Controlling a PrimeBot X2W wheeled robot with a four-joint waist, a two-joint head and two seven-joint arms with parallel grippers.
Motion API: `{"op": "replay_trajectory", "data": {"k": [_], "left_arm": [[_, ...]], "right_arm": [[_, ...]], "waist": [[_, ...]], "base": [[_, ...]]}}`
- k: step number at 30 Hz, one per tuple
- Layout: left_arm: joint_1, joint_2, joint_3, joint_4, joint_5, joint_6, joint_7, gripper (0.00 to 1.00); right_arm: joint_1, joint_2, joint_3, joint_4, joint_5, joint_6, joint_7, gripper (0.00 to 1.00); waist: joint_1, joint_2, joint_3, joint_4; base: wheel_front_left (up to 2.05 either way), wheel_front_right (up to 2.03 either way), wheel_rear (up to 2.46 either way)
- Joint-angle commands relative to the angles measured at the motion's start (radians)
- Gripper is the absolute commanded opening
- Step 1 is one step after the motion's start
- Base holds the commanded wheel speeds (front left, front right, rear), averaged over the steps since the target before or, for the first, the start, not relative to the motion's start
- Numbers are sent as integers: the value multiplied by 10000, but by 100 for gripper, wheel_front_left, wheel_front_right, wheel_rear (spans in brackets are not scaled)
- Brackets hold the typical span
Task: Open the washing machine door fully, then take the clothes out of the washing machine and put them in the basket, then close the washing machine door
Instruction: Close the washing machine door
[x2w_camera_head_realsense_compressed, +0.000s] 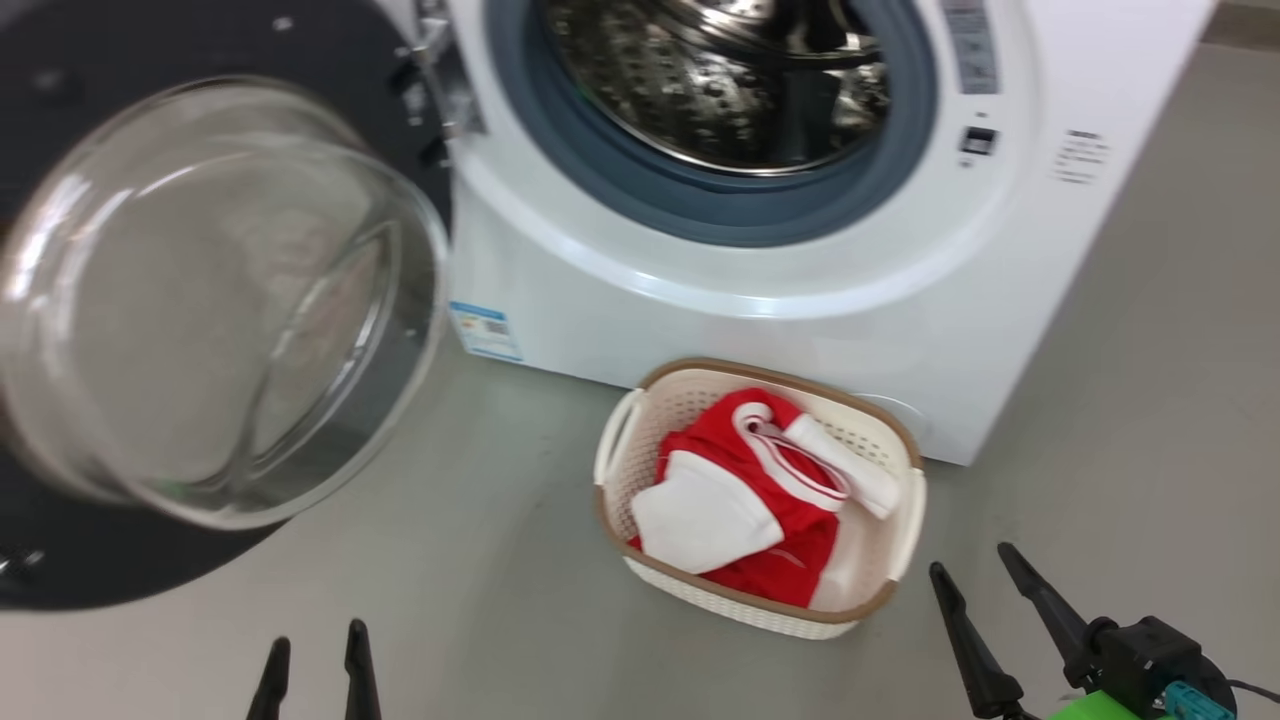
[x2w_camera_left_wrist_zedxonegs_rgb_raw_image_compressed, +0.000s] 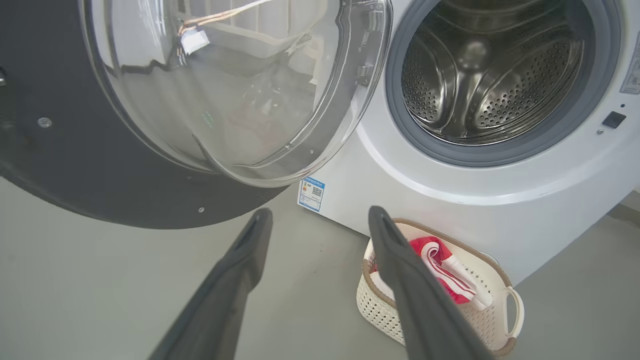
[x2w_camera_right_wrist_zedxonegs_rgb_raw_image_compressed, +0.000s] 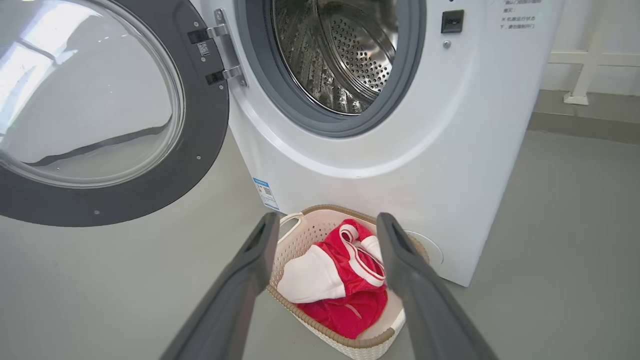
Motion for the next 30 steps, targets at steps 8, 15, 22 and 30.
{"op": "replay_trajectory", "data": {"k": [8,15,22,30], "left_arm": [[315,110,272,-581,-527,572,-53,100],[614,110,257,-853,-713,795,-53,100],[454,110,309,-1028,-993,678,-53,0],[-1033,110,2122,-2376,-224,-232,-53,0]], "right_arm": [[-861,-249,1135,3,85,48,-65,100],[-1225,-260,1705,191,226,48,-65,100],[-1202,-220,1719,206,270,48,-65,100],[-1009,-114,1515,214,260,48,-65,100]], "waist": [[0,0,-97,1143],[0,0,-155,1144],[0,0,-153,1128],[0,0,-119,1109]], "base": [[0,0,0],[0,0,0],[0,0,0],[0,0,0]]}}
